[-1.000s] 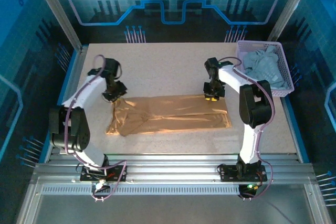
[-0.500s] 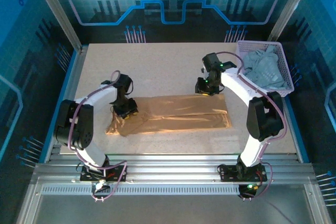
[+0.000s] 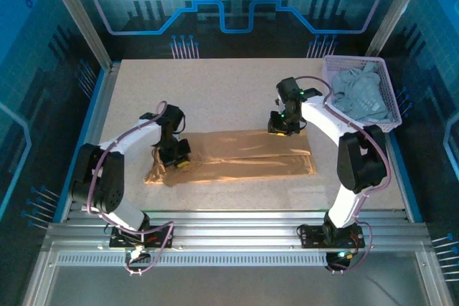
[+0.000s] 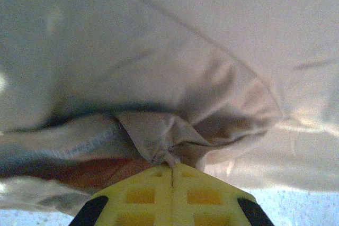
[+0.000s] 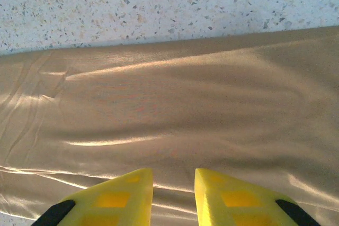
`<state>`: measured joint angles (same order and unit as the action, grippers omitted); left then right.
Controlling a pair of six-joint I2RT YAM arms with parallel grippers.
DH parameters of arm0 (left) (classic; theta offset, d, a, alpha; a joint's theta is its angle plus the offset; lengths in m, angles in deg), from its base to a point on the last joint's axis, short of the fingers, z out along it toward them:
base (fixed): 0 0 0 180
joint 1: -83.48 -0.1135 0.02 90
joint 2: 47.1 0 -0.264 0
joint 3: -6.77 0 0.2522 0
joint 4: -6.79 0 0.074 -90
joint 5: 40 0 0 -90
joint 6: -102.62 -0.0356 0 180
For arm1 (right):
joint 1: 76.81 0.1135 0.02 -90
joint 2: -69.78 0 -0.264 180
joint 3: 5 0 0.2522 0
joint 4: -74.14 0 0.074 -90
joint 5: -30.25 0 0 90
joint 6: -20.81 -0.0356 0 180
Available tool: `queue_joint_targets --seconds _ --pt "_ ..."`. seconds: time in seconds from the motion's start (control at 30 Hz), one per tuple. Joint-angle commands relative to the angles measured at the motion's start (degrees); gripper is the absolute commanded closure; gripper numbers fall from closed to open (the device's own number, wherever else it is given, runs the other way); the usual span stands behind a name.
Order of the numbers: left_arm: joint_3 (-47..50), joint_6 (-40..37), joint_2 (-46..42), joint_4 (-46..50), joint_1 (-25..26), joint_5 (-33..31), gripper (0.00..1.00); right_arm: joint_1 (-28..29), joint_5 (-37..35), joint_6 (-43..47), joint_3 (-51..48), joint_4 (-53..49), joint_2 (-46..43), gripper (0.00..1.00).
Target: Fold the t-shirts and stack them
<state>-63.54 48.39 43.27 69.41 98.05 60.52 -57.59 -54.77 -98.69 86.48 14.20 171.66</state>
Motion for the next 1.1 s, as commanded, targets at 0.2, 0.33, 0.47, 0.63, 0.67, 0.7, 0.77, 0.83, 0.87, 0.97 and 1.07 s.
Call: queue_joint_targets --seconds 0.2,0.33,0.47,0.63,0.67,0.7,0.77,0.83,0.87,0.97,1.07 --pt "2.1 6.3 0.7 3.9 6.7 12.0 0.83 0.2 0.3 0.1 -2.7 -0.1 -2.5 0.72" --pt "4.0 9.2 1.8 0.3 10.2 19.8 0.63 -0.1 0.2 0.4 -3.3 -0.4 -2.6 0.72" --pt "2.8 8.2 1.3 1.2 10.5 22.0 0.58 -0.3 0.1 0.5 -3.1 -0.6 -2.7 0.72" --pt "2.7 7.8 -6.8 0.6 2.3 14.5 0.57 -0.3 0.4 0.5 -2.8 -0.5 -2.7 0.73" --pt "2.5 7.3 -7.6 1.3 0.2 11.4 0.58 -0.3 0.5 0.5 -2.9 -0.4 -2.7 0.73" --pt "2.6 6.9 -7.8 1.6 -1.5 9.3 0.59 -0.2 0.6 0.4 -3.1 -0.3 -2.8 0.73" --pt "3.2 6.3 -6.7 -0.2 -4.3 6.1 0.59 -0.2 0.8 0.3 -3.6 0.0 -3.0 0.73" --pt "3.0 6.0 -3.9 -2.1 -4.8 3.6 0.6 -0.1 0.9 0.2 -4.0 0.2 -3.2 0.73" --pt "2.9 5.7 -2.3 -3.6 -4.7 3.3 0.6 -0.1 1.0 0.1 -4.1 0.2 -3.3 0.73" --pt "3.1 6.0 1.2 -6.5 -4.3 2.8 0.61 0.0 1.0 0.1 -4.3 0.2 -3.7 0.73" --pt "4.0 4.6 2.4 -6.1 -2.6 3.3 0.61 -0.1 0.8 0.0 -4.6 0.1 -4.3 0.73"
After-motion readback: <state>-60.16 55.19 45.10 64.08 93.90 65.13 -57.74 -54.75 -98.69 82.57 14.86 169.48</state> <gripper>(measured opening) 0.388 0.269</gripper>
